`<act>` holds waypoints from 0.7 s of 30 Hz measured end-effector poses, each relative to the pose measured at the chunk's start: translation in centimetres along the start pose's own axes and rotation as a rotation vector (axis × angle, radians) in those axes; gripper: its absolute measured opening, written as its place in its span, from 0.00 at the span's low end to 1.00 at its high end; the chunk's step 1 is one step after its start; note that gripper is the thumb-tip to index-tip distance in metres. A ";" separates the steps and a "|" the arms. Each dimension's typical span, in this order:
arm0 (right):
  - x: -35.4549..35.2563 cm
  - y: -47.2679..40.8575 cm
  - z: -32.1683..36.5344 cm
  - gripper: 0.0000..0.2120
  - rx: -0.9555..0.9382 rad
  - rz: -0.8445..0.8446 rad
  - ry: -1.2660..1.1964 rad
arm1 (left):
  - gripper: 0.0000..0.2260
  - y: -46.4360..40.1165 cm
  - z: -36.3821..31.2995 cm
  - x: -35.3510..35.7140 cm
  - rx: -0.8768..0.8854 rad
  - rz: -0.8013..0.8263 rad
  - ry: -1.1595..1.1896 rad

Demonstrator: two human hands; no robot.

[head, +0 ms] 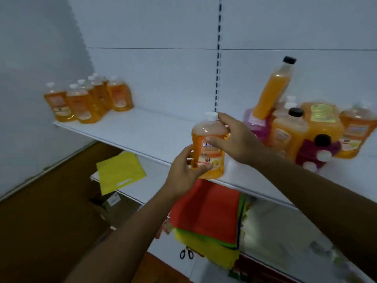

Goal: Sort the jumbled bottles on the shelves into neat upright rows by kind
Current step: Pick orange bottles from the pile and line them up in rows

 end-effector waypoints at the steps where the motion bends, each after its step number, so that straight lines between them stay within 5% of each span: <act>1: 2.1 -1.3 0.7 0.30 -0.013 0.020 -0.003 | 0.23 -0.7 0.5 -2.3 -0.003 -0.024 -0.007; 6: 11.7 -7.5 4.4 0.39 -0.106 0.124 0.066 | 0.20 -4.1 2.5 -12.5 -0.001 -0.148 -0.025; 15: 25.3 -18.2 6.9 0.32 -0.186 0.187 0.004 | 0.23 -12.0 9.5 -24.9 -0.102 -0.381 -0.054; 21: 32.8 -27.3 5.4 0.33 -0.170 0.203 -0.033 | 0.22 -20.8 14.2 -30.8 -0.116 -0.397 -0.175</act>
Point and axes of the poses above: each hand's wrist, its own y-axis away from the middle knuckle, its own x-axis out of the palm, z = x × y, the point moved 8 cm from there along -y, towards the middle knuckle, and after that the axes turned 8 degrees about -z, right-handed, at the moved point
